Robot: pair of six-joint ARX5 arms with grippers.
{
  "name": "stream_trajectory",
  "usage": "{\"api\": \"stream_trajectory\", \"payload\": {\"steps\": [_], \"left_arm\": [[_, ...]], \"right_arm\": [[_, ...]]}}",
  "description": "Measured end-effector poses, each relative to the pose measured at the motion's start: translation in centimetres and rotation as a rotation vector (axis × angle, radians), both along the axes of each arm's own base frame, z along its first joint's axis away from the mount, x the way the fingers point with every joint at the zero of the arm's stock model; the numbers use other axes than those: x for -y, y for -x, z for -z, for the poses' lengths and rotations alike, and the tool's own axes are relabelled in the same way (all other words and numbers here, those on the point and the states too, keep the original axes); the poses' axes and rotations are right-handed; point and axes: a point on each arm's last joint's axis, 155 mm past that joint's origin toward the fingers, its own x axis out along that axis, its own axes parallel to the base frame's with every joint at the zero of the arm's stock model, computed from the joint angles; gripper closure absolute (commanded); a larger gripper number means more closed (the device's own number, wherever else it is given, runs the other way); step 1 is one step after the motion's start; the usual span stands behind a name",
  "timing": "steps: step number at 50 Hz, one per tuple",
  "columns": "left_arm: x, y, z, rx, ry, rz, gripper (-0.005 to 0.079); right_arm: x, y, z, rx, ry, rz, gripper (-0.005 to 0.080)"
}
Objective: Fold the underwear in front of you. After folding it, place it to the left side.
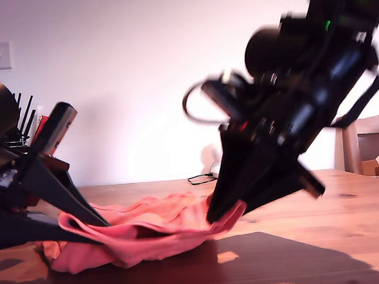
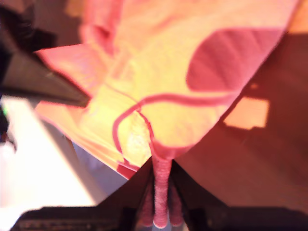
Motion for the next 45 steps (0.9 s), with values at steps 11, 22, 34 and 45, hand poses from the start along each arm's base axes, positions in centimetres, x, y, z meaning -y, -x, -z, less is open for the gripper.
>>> {"api": "stream_trajectory", "payload": {"steps": [11,22,34,45], "left_arm": [[1.7,3.2,-1.1,-0.058,0.033,0.099,0.0764],[2.6,4.8,-2.0,-0.071,0.061,0.159,0.0764],[2.5,3.0,-3.5,0.055,0.059,0.109,0.0764],[1.3,1.5,-2.4,0.101,-0.005,0.054,0.0764]], "right_arm": [[1.9,2.3,-0.4,-0.073,0.080,-0.093,0.0765],[2.6,3.1,-2.3,-0.073,0.110,-0.198,0.0765],[2.6,1.0,-3.4,-0.002,0.140,-0.180,0.0765],[1.3,-2.1,-5.0,0.069,0.103,-0.089,0.0765]]}}
